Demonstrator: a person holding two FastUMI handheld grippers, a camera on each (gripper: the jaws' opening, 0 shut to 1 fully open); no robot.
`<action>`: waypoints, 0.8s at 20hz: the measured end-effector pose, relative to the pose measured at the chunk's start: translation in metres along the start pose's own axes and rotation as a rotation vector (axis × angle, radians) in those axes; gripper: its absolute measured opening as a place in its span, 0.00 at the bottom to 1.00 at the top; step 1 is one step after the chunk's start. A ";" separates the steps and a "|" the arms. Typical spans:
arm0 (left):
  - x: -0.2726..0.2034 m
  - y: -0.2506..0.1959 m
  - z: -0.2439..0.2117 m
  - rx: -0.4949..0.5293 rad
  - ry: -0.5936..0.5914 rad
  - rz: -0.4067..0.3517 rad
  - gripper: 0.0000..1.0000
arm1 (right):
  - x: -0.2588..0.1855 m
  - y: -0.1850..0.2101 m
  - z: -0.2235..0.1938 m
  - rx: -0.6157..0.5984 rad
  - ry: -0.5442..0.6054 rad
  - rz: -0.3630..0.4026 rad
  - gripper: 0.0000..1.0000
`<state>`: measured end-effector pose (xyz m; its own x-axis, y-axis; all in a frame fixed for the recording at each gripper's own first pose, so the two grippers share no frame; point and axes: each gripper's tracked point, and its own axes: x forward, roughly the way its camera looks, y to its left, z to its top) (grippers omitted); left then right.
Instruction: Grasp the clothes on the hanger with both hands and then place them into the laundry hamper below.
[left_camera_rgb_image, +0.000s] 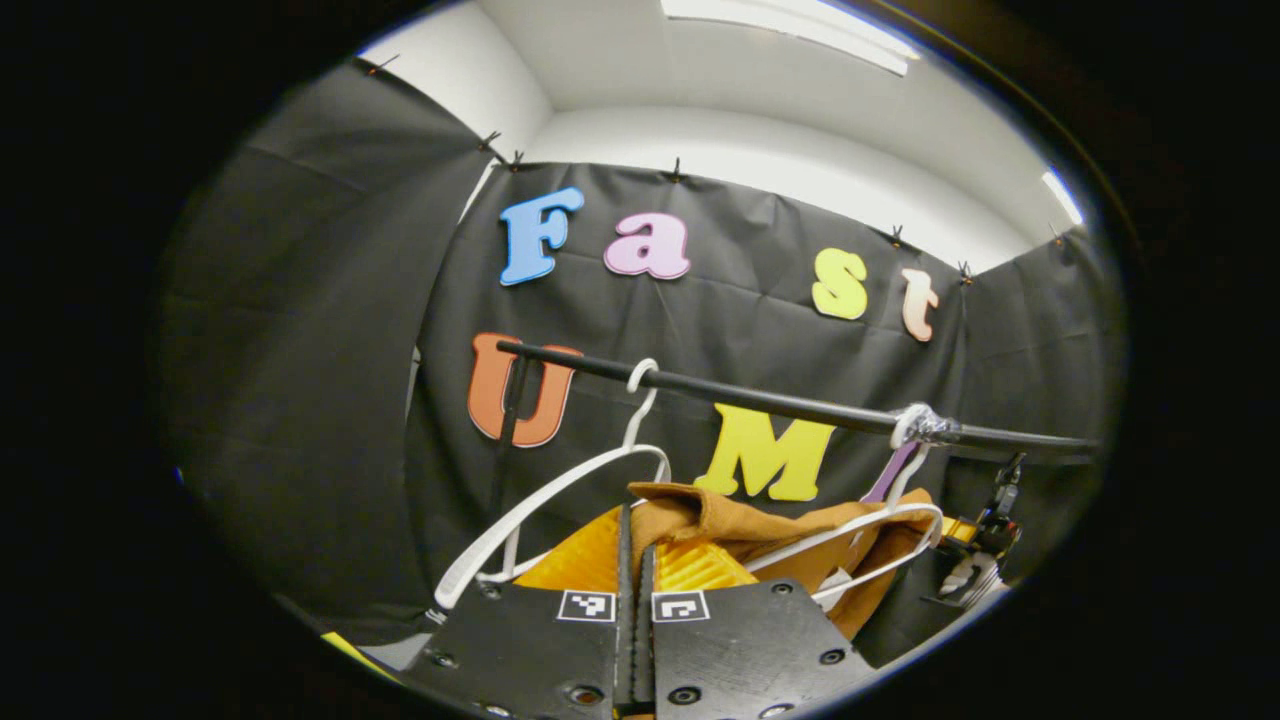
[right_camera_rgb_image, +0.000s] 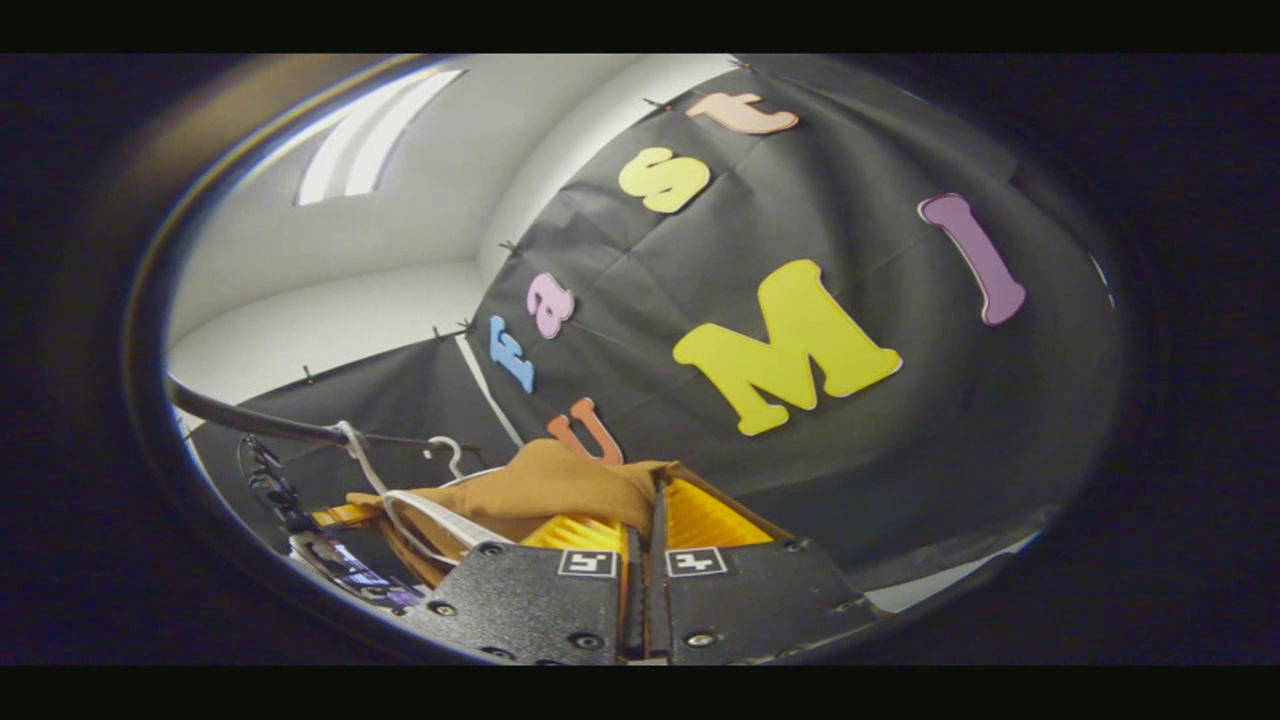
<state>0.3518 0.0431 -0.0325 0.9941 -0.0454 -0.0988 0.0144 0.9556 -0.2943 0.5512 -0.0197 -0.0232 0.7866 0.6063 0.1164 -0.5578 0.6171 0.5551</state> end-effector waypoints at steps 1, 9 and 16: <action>0.000 0.005 -0.007 -0.008 0.008 0.007 0.05 | 0.003 -0.002 -0.004 0.005 0.012 0.007 0.04; 0.015 0.019 -0.050 -0.048 0.064 0.012 0.05 | 0.013 -0.032 -0.041 0.131 0.096 0.024 0.05; -0.001 0.047 -0.121 -0.031 0.194 0.134 0.05 | -0.013 -0.043 -0.128 0.181 0.200 -0.063 0.05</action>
<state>0.3382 0.0531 -0.1615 0.9475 0.0236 -0.3189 -0.1228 0.9477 -0.2947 0.5313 0.0105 -0.1535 0.7400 0.6681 -0.0779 -0.4393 0.5679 0.6960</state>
